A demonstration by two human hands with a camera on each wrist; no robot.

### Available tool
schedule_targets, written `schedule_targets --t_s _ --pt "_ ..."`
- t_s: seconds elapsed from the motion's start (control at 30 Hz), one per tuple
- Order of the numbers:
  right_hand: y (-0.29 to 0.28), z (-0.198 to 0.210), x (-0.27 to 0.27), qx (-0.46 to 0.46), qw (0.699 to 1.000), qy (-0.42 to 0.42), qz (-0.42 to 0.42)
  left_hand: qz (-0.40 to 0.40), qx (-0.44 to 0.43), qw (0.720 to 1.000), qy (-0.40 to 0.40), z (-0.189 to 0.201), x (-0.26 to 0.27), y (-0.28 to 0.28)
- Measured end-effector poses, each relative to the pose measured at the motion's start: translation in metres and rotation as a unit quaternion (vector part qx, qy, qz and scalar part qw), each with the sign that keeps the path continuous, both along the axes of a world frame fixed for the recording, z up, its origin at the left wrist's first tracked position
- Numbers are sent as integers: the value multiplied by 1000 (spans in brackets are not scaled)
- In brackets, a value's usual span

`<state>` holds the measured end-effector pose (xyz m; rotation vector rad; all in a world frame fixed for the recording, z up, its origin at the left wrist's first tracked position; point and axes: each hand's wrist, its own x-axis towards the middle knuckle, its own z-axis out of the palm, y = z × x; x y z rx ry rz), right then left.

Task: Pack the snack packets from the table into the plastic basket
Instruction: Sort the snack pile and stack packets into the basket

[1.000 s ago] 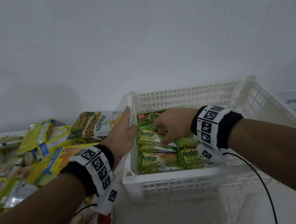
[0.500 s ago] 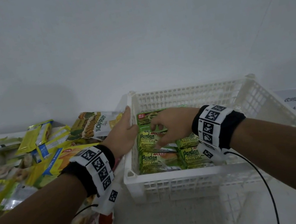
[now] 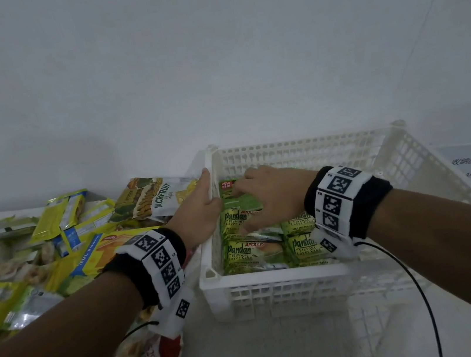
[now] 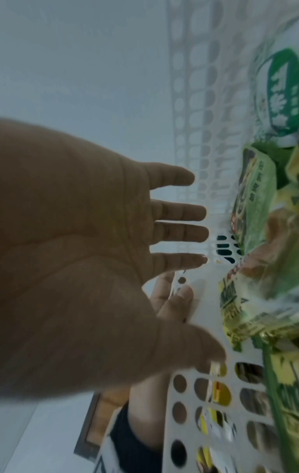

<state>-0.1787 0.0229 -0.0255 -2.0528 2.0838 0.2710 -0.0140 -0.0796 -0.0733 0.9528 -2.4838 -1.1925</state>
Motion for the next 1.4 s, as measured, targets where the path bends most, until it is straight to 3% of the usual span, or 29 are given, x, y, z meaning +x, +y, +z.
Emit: schedule_targets --t_s 0.3,0.43,0.6,0.87,1.0,1.2,1.4 --pt "-2 22 -3 -111 992 15 -48 33 -69 997 -1 27 28 -3" --pt "-16 39 11 -154 987 -7 -46 26 -200 975 -95 50 66 -18" --pt "-36 54 58 -184 982 -2 -38 10 -315 935 -161 61 115 -38" --pt "-77 78 166 -195 979 44 -44 -23 -341 925 -166 60 200 -73" --pt "-90 57 226 -174 980 33 -89 -73 -334 924 -171 41 254 -86" --pt "-71 -21 292 -101 986 15 -131 -171 -286 931 -146 -23 316 -82" --pt "-41 -73 319 -84 989 23 -121 -165 -309 929 -122 -55 339 -75"
